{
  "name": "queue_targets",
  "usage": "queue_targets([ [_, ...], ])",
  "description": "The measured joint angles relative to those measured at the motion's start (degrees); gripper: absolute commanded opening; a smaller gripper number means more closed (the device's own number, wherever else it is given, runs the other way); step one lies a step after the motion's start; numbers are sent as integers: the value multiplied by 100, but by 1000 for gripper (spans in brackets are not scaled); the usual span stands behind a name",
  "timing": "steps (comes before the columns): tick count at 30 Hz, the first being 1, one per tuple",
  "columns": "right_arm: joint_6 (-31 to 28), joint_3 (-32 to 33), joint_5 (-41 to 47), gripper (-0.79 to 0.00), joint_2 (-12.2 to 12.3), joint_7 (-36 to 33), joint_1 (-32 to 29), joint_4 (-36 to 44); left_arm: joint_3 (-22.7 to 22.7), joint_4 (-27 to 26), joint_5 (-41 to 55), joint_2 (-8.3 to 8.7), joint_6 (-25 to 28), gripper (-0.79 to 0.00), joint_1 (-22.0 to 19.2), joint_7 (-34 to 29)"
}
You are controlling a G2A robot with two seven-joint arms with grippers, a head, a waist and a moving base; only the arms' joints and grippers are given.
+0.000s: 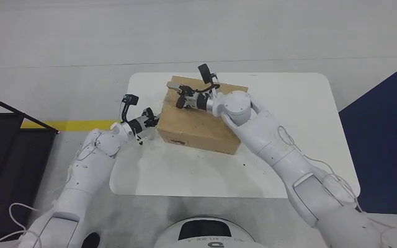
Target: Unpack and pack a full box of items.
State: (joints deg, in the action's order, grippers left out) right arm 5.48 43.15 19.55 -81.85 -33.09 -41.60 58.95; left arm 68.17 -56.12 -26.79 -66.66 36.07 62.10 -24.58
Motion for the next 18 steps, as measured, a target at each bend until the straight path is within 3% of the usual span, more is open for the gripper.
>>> queue_targets([
  [13, -49, -291, 167, 0, -338, -9, 307, -508, -317, -119, -35, -84, 55, 0, -37, 82],
  [18, -376, -191, 470, 0, -402, -402, 350, -532, -270, -25, 26, -77, 89, 0, -70, 146],
])
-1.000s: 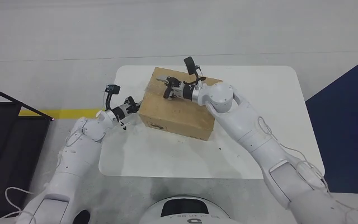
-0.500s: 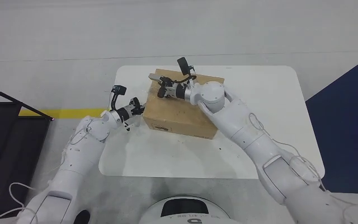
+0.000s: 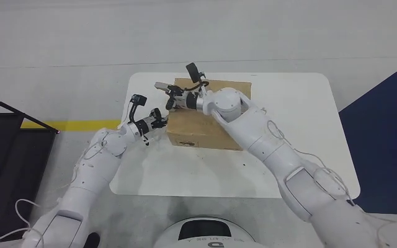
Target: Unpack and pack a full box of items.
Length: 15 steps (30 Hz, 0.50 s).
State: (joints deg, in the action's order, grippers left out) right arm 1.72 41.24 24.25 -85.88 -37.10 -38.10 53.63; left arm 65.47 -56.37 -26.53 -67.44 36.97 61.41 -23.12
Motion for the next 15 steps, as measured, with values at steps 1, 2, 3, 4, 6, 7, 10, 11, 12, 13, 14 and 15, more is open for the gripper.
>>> queue_targets([
  [1, -122, 77, 72, 0, 15, -107, -9, 35, 18, 16, 8, 4, 5, 0, -6, 9],
  [2, -289, 201, 161, 0, 48, -258, -41, 117, 42, 30, 17, 11, 11, 0, -12, 21],
  [3, -415, 310, 222, 0, 82, -376, -81, 203, 61, 37, 20, 16, 14, 0, -16, 28],
  [4, -530, 434, 242, 0, 127, -481, -130, 302, 83, 42, 22, 22, 13, 0, -19, 38],
  [6, -727, 781, 187, 0, 268, -653, -306, 610, 152, 38, 31, 39, -6, 0, -22, 83],
  [7, -793, 963, 132, 0, 341, -690, -414, 773, 192, 30, 34, 49, -14, 0, -19, 113],
  [10, -932, 1712, -148, 0, 624, -711, -928, 1424, 377, -26, 25, 98, -36, 0, 15, 255],
  [11, -935, 2052, -284, 0, 738, -676, -1196, 1731, 473, -58, 23, 122, -46, 0, 42, 329],
  [12, -912, 2308, -392, 0, 818, -620, -1413, 1971, 550, -84, 24, 142, -55, 0, 67, 382],
  [13, -867, 2562, -496, 0, 892, -549, -1641, 2217, 633, -112, 20, 164, -65, 0, 93, 432],
  [14, -795, 2896, -611, 0, 979, -434, -1956, 2551, 749, -150, 1, 195, -81, 0, 132, 499],
  [15, -753, 3131, -655, 0, 1034, -355, -2197, 2805, 838, -175, -15, 218, -96, 0, 163, 545],
])
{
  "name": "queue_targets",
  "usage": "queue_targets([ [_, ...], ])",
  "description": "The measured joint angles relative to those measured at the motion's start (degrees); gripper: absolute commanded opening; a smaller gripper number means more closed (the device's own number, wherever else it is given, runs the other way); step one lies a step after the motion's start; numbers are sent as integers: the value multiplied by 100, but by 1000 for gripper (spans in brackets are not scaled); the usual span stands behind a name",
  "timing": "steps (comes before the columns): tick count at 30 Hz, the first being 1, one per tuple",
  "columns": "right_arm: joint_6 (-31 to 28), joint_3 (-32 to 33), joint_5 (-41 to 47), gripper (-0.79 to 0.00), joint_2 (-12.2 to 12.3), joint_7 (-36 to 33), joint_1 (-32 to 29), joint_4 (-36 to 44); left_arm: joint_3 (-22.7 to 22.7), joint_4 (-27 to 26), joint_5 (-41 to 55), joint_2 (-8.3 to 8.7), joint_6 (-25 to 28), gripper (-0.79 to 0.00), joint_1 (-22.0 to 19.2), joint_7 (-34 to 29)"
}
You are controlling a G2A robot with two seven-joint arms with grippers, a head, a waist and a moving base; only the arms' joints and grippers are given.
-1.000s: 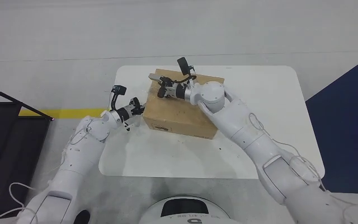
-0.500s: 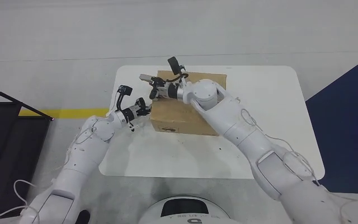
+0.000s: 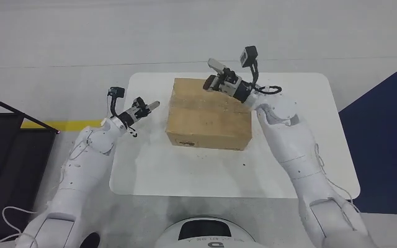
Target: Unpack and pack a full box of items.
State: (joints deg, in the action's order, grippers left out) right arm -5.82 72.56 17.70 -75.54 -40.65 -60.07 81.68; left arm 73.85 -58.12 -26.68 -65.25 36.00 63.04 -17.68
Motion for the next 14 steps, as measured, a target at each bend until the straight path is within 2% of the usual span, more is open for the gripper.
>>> queue_targets([
  [5, 9, 1046, -111, 0, 186, 377, -1224, 1157, 409, -58, -47, 104, -162, 0, 133, 140],
  [8, -27, 1435, -168, 0, 237, 594, -1710, 1542, 447, -59, -59, 114, -190, 0, 140, 148],
  [14, -16, 1509, -172, 0, 245, 636, -1799, 1585, 442, -59, -59, 112, -187, 0, 138, 147],
])
